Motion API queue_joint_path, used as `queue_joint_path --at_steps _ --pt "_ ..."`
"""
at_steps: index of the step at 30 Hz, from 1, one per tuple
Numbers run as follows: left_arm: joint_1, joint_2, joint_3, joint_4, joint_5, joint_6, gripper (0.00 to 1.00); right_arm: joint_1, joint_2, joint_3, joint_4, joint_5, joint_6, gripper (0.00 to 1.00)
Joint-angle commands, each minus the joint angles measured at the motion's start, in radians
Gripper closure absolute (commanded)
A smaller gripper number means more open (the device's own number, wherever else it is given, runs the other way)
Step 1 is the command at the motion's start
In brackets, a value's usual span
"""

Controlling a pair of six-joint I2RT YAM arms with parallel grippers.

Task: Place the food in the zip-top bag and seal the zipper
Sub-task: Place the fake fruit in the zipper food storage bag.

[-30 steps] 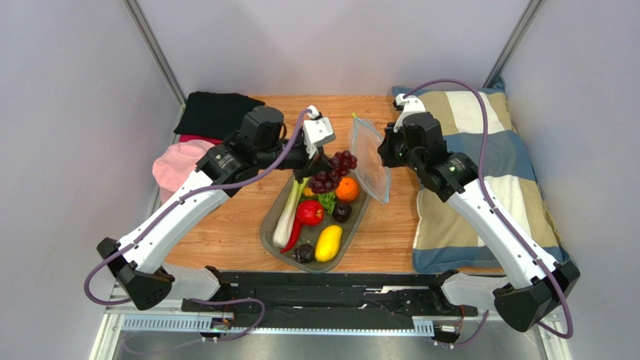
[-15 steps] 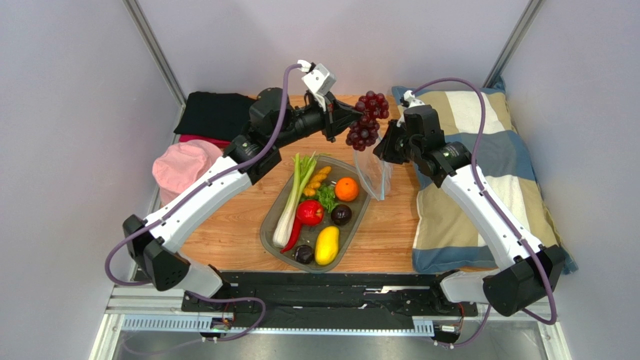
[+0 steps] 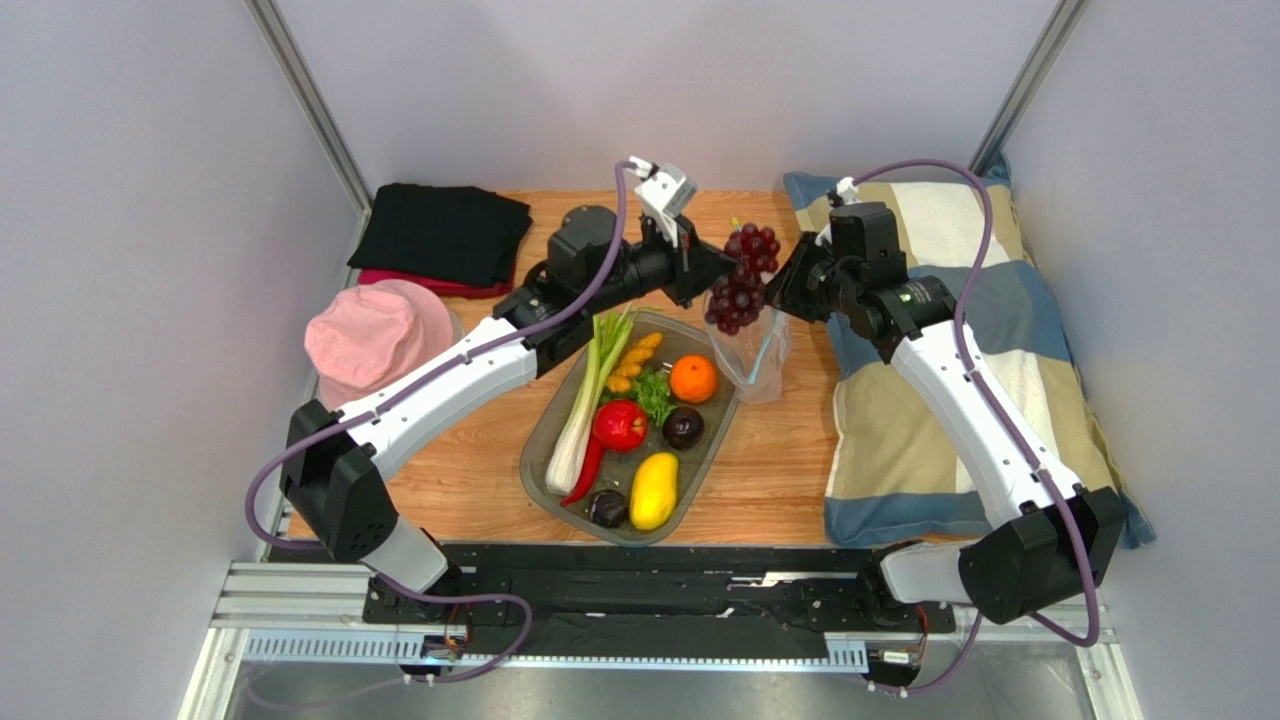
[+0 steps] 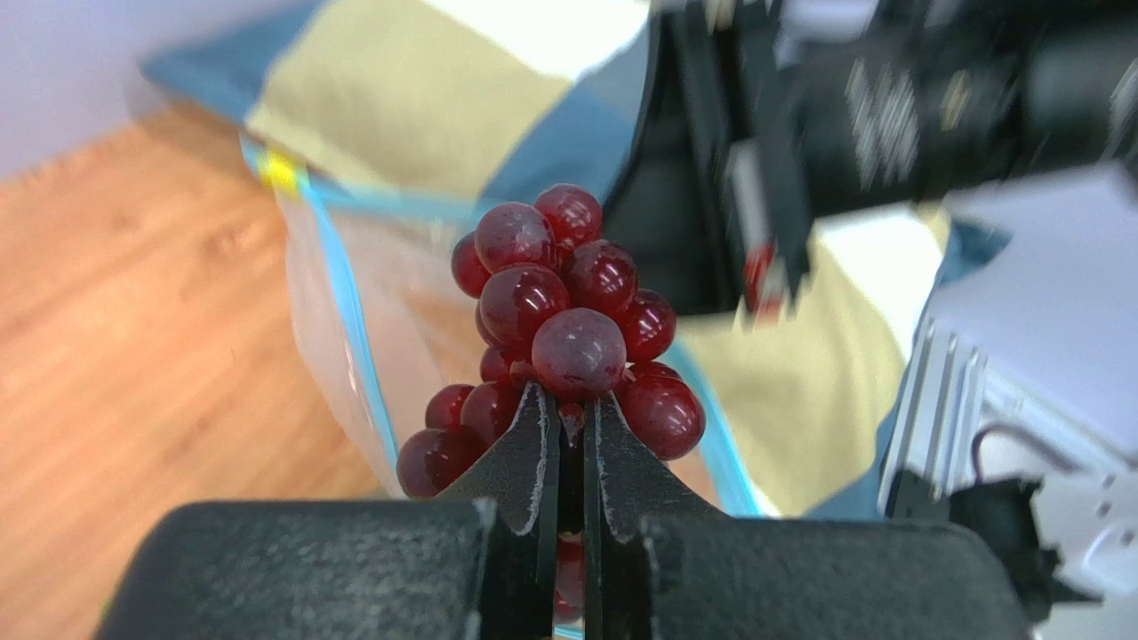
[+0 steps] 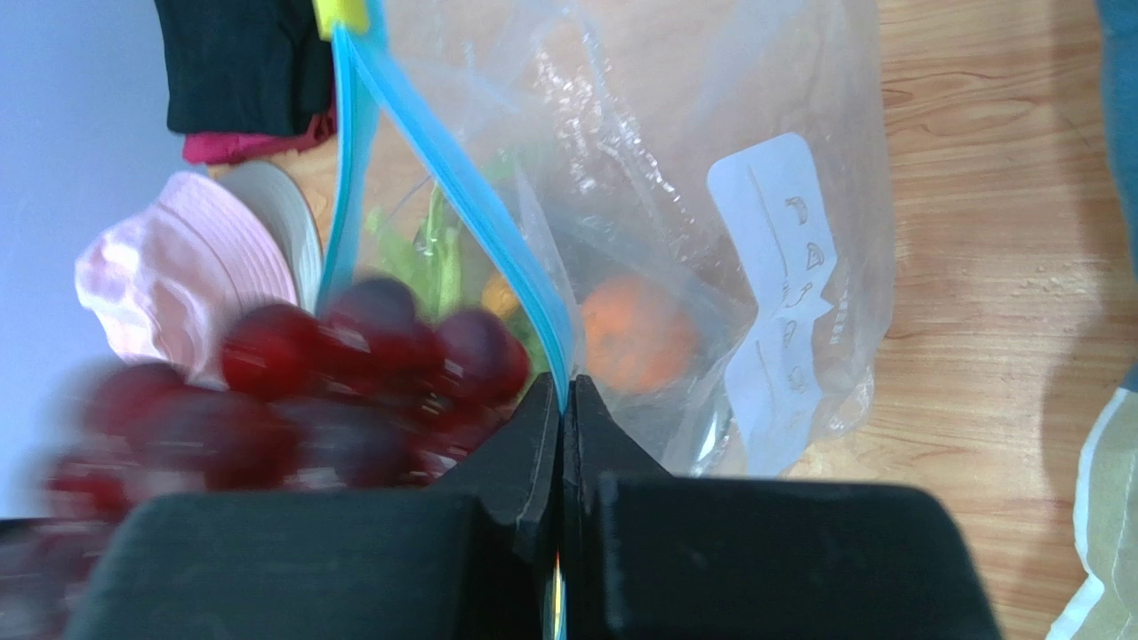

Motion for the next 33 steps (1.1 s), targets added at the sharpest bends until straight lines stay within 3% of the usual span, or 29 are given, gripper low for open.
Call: queue_joint_path --at_steps 1,5,9,10,11,13,14,17,18,20,25,28,33 --pt "-0.016 -0.042 -0.052 0.019 0.053 0.082 1.0 -0.046 0.01 0.002 0.0 -0.066 0.079 1.0" --pt "-0.03 -0.006 -0.01 -0.088 0.03 0.122 1.0 -0.058 0.018 0.0 0.007 -0.088 0.086 1.0" --pt "-0.029 0.083 0.154 -0.293 0.003 0.111 0.97 -0.06 0.018 0.003 0.007 -0.093 0.074 1.0" --pt "-0.029 0.126 0.197 -0.338 -0.003 0.103 0.89 -0.06 0.018 0.003 0.007 -0.091 0.071 1.0" --pt "-0.026 0.143 0.236 -0.38 0.006 0.099 0.71 -0.061 0.015 0.003 0.005 -0.091 0.068 1.0" --pt "0.008 0.145 0.291 -0.426 0.044 0.077 0.53 -0.061 0.012 0.008 0.0 -0.08 0.051 1.0" --pt "0.023 0.128 0.285 -0.414 0.1 0.054 0.41 -0.06 0.01 0.009 0.0 -0.074 0.044 1.0" --pt "0.069 0.019 0.218 -0.357 0.153 0.101 0.22 -0.061 0.008 0.02 -0.01 -0.047 0.001 1.0" --pt "0.072 -0.014 0.174 -0.358 0.15 0.134 0.09 -0.06 0.005 0.02 -0.015 -0.034 -0.009 1.0" --pt "0.085 -0.112 0.124 -0.374 0.151 0.192 0.05 -0.06 0.004 0.021 -0.018 -0.033 -0.033 1.0" --pt "0.095 -0.289 -0.103 -0.567 0.208 0.57 0.05 -0.06 -0.001 0.012 -0.012 -0.054 -0.052 1.0" --pt "0.095 -0.343 -0.233 -0.674 0.243 0.776 0.03 -0.061 0.001 0.009 -0.013 -0.074 -0.07 1.0" --pt "0.095 -0.32 -0.335 -0.733 0.213 0.959 0.01 -0.06 0.007 -0.005 -0.021 -0.086 -0.102 1.0"
